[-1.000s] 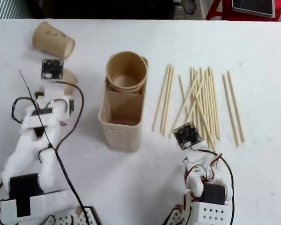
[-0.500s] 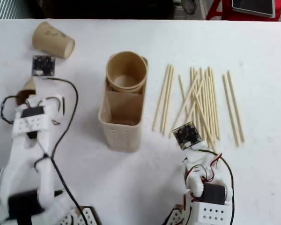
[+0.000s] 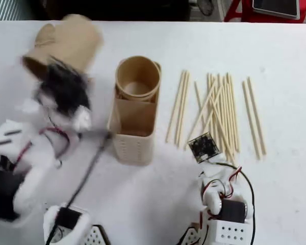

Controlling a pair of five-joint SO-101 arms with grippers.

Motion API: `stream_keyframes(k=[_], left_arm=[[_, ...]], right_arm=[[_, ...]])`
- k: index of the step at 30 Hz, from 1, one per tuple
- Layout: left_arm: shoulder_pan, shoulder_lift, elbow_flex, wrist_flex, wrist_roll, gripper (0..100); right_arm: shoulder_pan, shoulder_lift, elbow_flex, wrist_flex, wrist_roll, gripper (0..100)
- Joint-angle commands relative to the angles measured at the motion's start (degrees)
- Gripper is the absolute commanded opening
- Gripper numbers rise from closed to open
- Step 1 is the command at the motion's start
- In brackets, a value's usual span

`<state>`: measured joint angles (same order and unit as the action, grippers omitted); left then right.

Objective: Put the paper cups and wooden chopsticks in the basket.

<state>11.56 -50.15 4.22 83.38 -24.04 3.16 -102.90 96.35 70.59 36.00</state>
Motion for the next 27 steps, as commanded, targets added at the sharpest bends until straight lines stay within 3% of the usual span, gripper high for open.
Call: stream_keyframes(k=[1, 8, 13, 19, 24, 27], left_arm=[[9.0, 0.5, -0.4, 0.1, -8.6, 2], [9.5, 12.5, -1.1, -2.0, -8.4, 2], [9.6, 21.7, -11.3, 5.9, -2.2, 2], [9.7, 25.4, -22.2, 16.8, -1.8, 2], [9.5, 25.5, -22.5, 18.2, -1.9, 3], [9.5, 25.5, -19.6, 17.6, -2.0, 9]], right_arm=[[-0.1, -0.3, 0.4, -0.4, 0.5, 2.8], [-0.1, -0.3, 0.4, -0.4, 0.5, 2.8], [-0.1, -0.3, 0.4, -0.4, 0.5, 2.8], [-0.1, -0.3, 0.4, -0.4, 0.5, 2.8], [-0.1, -0.3, 0.4, -0.4, 0.5, 2.8], [-0.1, -0.3, 0.4, -0.4, 0.5, 2.8]])
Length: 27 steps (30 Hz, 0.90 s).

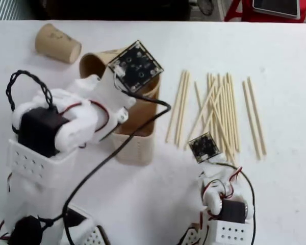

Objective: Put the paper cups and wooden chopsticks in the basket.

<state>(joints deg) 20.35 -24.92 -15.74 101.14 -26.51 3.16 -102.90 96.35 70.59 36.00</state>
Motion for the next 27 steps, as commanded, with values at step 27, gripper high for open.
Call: stream_keyframes(k=[27], left_arm=[[0.7, 1.4, -1.7, -15.9, 0.8, 12]], right_arm=[[-0.1, -0.3, 0.4, -0.4, 0.5, 2.8]])
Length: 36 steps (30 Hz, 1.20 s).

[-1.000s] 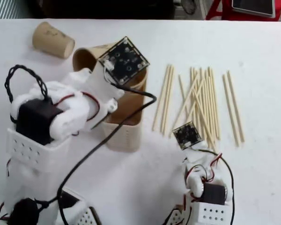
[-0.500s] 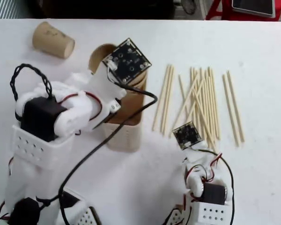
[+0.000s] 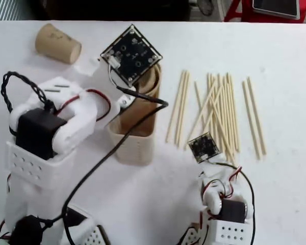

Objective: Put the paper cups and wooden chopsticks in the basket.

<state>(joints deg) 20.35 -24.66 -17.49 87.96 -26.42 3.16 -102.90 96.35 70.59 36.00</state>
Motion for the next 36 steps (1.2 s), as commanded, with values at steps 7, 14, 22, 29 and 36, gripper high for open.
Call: stream_keyframes(k=[7, 14, 22, 29, 36], left_arm=[[0.7, 3.9, 8.5, -10.1, 0.5, 12], [-2.7, 4.3, 17.8, -18.4, 0.8, 12], [-6.7, 4.2, 38.9, -29.1, 0.4, 12], [-6.8, 2.6, 31.2, -27.9, 0.8, 12], [-9.6, -8.0, 13.4, -11.8, 0.9, 12]], right_arm=[[-0.1, -0.3, 0.4, -0.4, 0.5, 2.8], [-0.1, -0.3, 0.4, -0.4, 0.5, 2.8], [-0.2, -0.3, 0.4, -0.4, 0.5, 2.8], [-0.2, -0.3, 0.4, -0.4, 0.5, 2.8], [-0.1, -0.3, 0.4, -0.4, 0.5, 2.8]])
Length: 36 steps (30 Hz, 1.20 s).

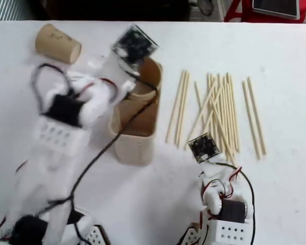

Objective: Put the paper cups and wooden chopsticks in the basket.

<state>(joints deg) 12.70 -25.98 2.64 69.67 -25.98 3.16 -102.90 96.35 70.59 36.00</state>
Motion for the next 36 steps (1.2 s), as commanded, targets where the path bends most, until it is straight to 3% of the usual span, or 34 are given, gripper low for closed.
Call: stream_keyframes(k=[1, 5, 9, 15, 18, 31, 36], left_arm=[[-2.9, -9.3, -6.9, 8.9, 0.4, 12], [-6.2, -21.8, -1.2, 16.3, 0.4, 12], [-9.1, -37.8, 16.8, 16.3, 0.3, 12], [-13.7, -66.4, 51.3, 6.5, -0.2, 12], [-17.7, -79.8, 62.6, -0.4, -0.1, 12], [-27.4, -78.7, 93.2, -17.9, -0.1, 12], [-28.3, -78.7, 94.4, -12.7, -0.1, 12]], right_arm=[[-0.1, -0.3, 0.4, -0.4, 0.5, 2.8], [-0.3, -0.3, 0.4, -0.4, 0.5, 2.8], [-0.2, -0.3, 0.4, -0.4, 0.5, 2.8], [0.0, -0.3, 0.4, -0.4, 0.5, 2.8], [0.0, -0.3, 0.4, -0.4, 0.5, 2.8], [-0.3, -0.3, 0.4, -0.4, 0.5, 2.8], [-0.1, -0.3, 0.4, -0.5, 0.5, 2.8]])
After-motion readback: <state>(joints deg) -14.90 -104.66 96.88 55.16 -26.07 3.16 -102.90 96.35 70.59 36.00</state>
